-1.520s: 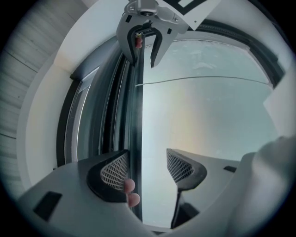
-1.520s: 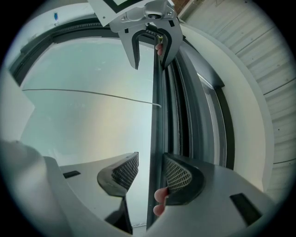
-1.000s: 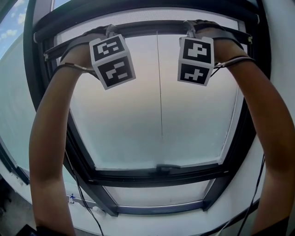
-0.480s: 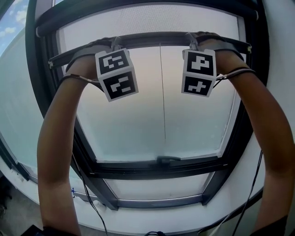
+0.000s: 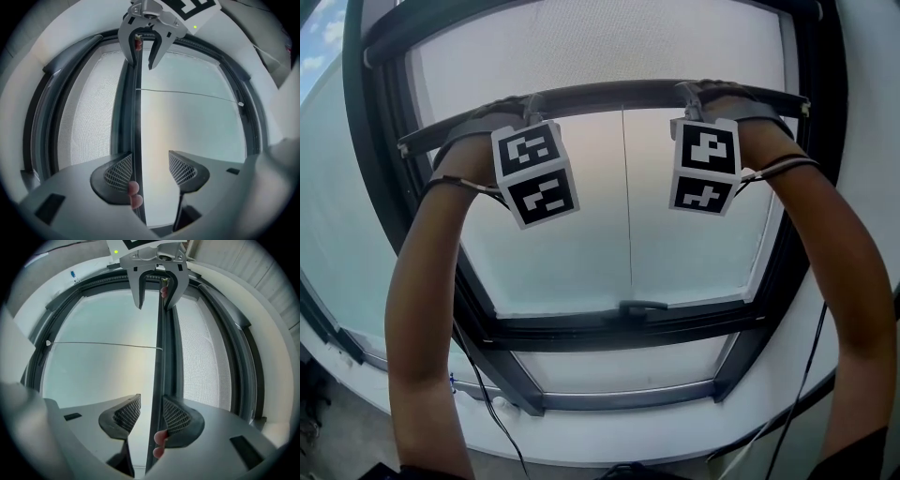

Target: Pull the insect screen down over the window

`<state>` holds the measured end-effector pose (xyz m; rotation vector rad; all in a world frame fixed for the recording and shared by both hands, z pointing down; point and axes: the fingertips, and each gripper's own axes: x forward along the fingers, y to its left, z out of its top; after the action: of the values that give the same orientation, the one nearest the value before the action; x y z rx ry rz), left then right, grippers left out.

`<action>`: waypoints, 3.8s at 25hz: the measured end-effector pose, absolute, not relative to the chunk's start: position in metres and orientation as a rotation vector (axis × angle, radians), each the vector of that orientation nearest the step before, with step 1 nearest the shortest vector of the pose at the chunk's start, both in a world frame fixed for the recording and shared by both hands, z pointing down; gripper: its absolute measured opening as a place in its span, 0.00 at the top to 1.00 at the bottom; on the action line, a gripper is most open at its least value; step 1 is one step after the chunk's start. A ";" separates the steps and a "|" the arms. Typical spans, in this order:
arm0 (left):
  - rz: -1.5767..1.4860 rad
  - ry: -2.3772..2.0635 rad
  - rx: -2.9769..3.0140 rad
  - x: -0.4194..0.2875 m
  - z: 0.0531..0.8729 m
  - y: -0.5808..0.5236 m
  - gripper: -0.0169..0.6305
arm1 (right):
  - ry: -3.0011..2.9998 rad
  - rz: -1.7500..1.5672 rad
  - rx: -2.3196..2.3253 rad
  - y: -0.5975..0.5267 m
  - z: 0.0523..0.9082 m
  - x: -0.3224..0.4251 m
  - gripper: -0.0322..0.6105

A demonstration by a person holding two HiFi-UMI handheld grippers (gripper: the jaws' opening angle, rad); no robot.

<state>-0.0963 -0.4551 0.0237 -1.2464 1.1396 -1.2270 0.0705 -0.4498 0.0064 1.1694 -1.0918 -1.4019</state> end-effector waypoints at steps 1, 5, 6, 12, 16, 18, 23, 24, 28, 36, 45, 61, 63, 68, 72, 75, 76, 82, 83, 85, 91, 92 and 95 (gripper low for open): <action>-1.224 1.142 -1.247 -0.096 0.027 -0.455 0.60 | -1.097 -1.402 1.171 -0.450 0.010 0.070 0.72; -1.228 1.140 -1.278 -0.096 0.040 -0.455 0.60 | -1.161 -1.389 1.193 -0.450 0.023 0.069 0.72; -1.231 1.140 -1.282 -0.096 0.043 -0.455 0.60 | -1.170 -1.392 1.201 -0.450 0.025 0.069 0.72; -1.301 1.098 -1.346 -0.096 0.078 -0.451 0.60 | -1.207 -1.354 1.158 -0.448 0.059 0.069 0.72; -1.316 1.083 -1.379 -0.098 0.110 -0.452 0.60 | -1.227 -1.377 1.136 -0.451 0.092 0.068 0.72; -1.315 1.077 -1.384 -0.093 0.125 -0.453 0.60 | -1.240 -1.380 1.137 -0.451 0.108 0.072 0.72; -1.353 1.040 -1.426 -0.094 0.143 -0.449 0.60 | -1.255 -1.357 1.127 -0.448 0.124 0.073 0.72; -1.351 1.042 -1.425 -0.095 0.144 -0.448 0.60 | -1.254 -1.361 1.131 -0.448 0.125 0.072 0.72; -1.344 1.057 -1.414 -0.097 0.144 -0.447 0.60 | -1.263 -1.354 1.131 -0.446 0.125 0.069 0.72; -1.340 1.013 -1.519 -0.095 0.142 -0.444 0.61 | -1.365 -1.288 1.115 -0.445 0.122 0.069 0.72; -1.350 0.975 -1.557 -0.095 0.142 -0.442 0.62 | -1.336 -1.251 1.082 -0.444 0.122 0.068 0.74; -1.320 0.996 -1.487 -0.092 0.124 -0.442 0.62 | -1.258 -1.316 1.157 -0.445 0.104 0.070 0.74; -1.334 0.964 -1.542 -0.093 0.125 -0.434 0.62 | -1.271 -1.289 1.132 -0.439 0.105 0.070 0.74; -1.348 0.966 -1.531 -0.096 0.121 -0.434 0.62 | -1.249 -1.243 1.099 -0.437 0.102 0.067 0.74; -1.391 0.932 -1.553 -0.096 0.140 -0.437 0.62 | -1.274 -1.194 1.055 -0.441 0.121 0.067 0.74; -1.417 0.897 -1.580 -0.096 0.162 -0.435 0.62 | -1.304 -1.138 1.001 -0.441 0.143 0.067 0.74; -1.419 0.894 -1.579 -0.095 0.167 -0.436 0.62 | -1.303 -1.131 0.991 -0.441 0.148 0.068 0.74; -1.397 0.911 -1.573 -0.093 0.185 -0.437 0.62 | -1.307 -1.118 1.001 -0.442 0.170 0.069 0.74; -1.395 0.909 -1.581 -0.093 0.188 -0.437 0.62 | -1.309 -1.117 0.999 -0.442 0.173 0.069 0.74; -1.390 0.906 -1.594 -0.093 0.191 -0.436 0.62 | -1.311 -1.120 1.004 -0.442 0.176 0.070 0.74; -1.414 0.879 -1.626 -0.092 0.213 -0.435 0.62 | -1.322 -1.097 0.981 -0.441 0.198 0.070 0.74; -1.424 0.869 -1.638 -0.092 0.220 -0.435 0.62 | -1.331 -1.089 0.972 -0.441 0.205 0.070 0.74; -1.450 0.848 -1.657 -0.092 0.243 -0.435 0.62 | -1.350 -1.075 0.959 -0.441 0.227 0.070 0.74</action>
<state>-0.0918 -0.4351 0.2430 -1.6565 0.8476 -1.4500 0.0700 -0.4410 0.2274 0.9588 -1.3502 -1.0754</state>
